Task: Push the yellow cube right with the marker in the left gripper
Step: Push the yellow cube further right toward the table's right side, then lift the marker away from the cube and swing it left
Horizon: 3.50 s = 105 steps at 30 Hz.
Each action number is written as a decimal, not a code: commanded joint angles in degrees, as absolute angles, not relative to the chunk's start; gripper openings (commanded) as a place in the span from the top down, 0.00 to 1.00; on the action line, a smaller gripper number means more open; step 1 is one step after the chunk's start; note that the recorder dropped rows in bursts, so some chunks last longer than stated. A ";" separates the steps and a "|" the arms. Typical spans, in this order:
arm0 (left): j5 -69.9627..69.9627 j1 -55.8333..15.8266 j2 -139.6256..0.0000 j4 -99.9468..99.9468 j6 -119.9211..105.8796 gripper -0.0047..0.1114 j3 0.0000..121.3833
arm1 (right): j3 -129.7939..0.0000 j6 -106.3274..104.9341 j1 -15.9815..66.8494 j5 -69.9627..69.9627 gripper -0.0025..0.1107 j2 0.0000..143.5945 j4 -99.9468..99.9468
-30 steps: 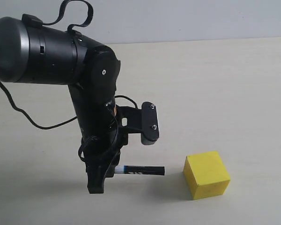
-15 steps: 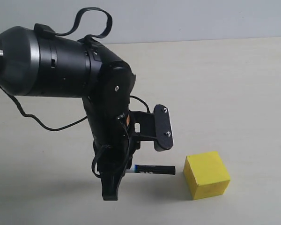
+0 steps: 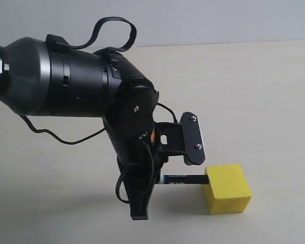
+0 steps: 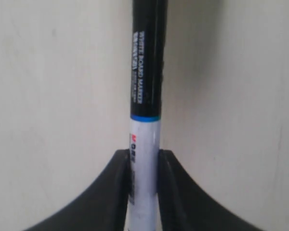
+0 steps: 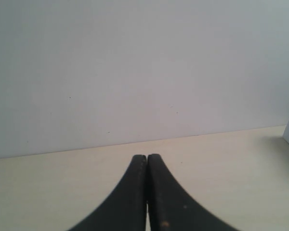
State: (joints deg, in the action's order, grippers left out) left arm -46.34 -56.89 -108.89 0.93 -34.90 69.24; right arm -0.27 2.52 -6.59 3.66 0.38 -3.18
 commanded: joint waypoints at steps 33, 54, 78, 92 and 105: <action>-58.21 -56.44 -114.64 -4.62 -42.06 0.96 80.57 | 0.00 2.15 -6.98 3.36 0.98 0.00 -2.97; -47.80 -57.55 -112.94 -3.17 -34.52 0.96 79.46 | 0.00 2.15 -6.98 3.36 0.98 0.00 -2.91; -34.16 -45.24 -67.89 6.08 -15.70 0.96 43.61 | 0.00 2.15 -6.98 3.53 0.98 0.00 -2.90; -19.35 -45.24 -46.64 7.16 -4.25 0.96 29.24 | 0.00 2.15 -6.98 3.50 0.98 0.00 -2.97; -3.19 -45.24 -43.60 6.92 0.00 0.96 17.37 | 0.00 2.15 -6.98 3.50 0.98 0.00 -3.08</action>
